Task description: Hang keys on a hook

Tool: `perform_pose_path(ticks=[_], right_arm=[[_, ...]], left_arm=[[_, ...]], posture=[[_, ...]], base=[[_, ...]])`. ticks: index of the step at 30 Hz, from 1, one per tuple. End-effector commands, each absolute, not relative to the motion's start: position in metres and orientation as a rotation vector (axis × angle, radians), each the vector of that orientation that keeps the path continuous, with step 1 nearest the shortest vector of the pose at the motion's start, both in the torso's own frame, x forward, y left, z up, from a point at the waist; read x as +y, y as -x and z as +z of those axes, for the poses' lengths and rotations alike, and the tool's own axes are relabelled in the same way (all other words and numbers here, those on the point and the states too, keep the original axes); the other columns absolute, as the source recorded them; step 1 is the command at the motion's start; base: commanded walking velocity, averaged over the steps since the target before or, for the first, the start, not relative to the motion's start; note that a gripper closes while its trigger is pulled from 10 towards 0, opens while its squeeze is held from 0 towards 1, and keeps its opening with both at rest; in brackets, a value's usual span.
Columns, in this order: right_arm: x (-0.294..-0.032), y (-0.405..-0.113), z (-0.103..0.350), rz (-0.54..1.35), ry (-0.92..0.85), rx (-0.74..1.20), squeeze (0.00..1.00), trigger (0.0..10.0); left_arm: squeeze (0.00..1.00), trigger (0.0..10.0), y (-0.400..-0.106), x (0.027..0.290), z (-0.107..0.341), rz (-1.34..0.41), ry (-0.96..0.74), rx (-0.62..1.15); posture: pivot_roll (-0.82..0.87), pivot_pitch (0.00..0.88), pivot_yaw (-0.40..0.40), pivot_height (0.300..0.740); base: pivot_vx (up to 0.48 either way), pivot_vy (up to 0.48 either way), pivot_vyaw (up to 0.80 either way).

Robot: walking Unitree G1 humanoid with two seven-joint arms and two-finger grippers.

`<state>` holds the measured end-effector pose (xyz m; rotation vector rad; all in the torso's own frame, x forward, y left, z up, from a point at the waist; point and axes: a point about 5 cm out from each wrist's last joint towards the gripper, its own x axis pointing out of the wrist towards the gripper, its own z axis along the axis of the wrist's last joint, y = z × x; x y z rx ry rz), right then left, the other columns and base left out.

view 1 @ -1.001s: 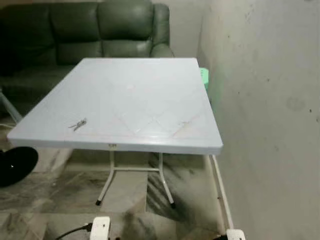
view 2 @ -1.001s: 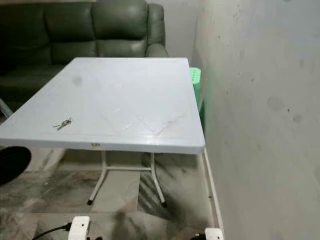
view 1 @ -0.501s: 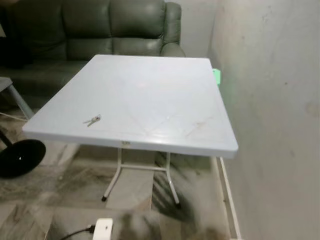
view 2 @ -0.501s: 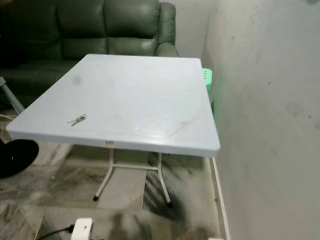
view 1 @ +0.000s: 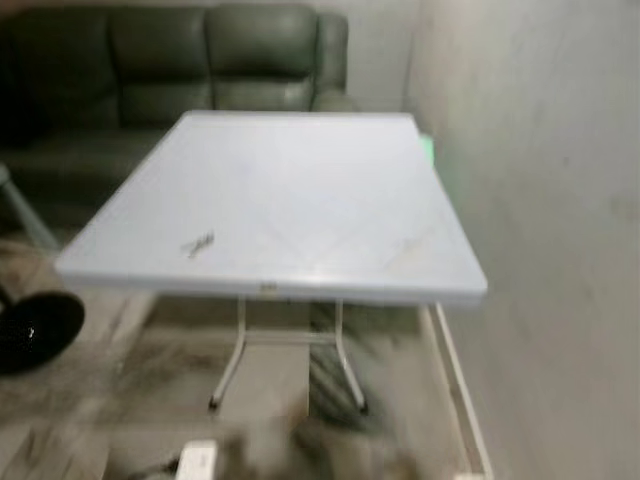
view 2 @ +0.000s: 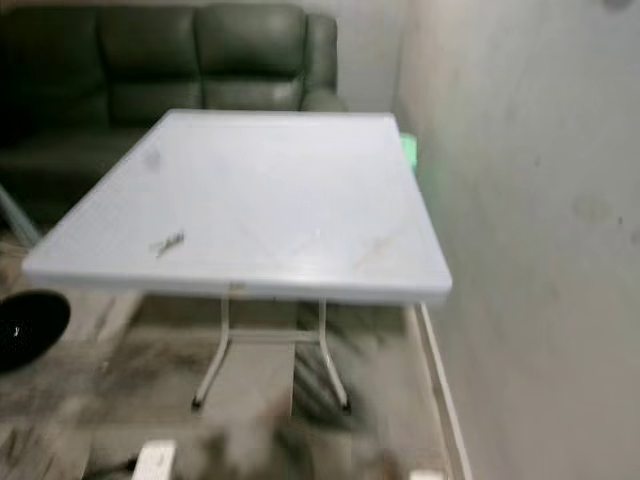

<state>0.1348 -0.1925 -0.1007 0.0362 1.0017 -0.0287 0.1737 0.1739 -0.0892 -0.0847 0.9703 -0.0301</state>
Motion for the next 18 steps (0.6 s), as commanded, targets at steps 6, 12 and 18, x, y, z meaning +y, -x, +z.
perform_pose_path(ticks=[6,12,18], right_arm=[[-0.2028,-0.1317,-0.1002,-0.054,-0.026,1.007,0.00,10.0],[-0.2025,-0.1307,-0.1006,-0.054,-0.027,1.010,0.00,10.0],[-0.2024,-0.1305,-0.1007,-0.054,-0.030,1.010,0.00,10.0]], left_arm=[[0.00,10.0,-0.1758,0.1655,-0.0888,-0.053,0.094,0.964],[0.00,10.0,-0.1764,0.1653,-0.0886,-0.052,0.098,0.961],[0.00,10.0,-0.1764,0.1652,-0.0886,-0.051,0.100,0.961]], posture=[[0.03,0.029,-0.010,0.740],[0.03,0.032,-0.012,0.740],[0.03,0.032,-0.012,0.740]], base=[[0.000,0.426,0.00],[0.000,0.471,0.00],[0.000,0.476,0.00]])
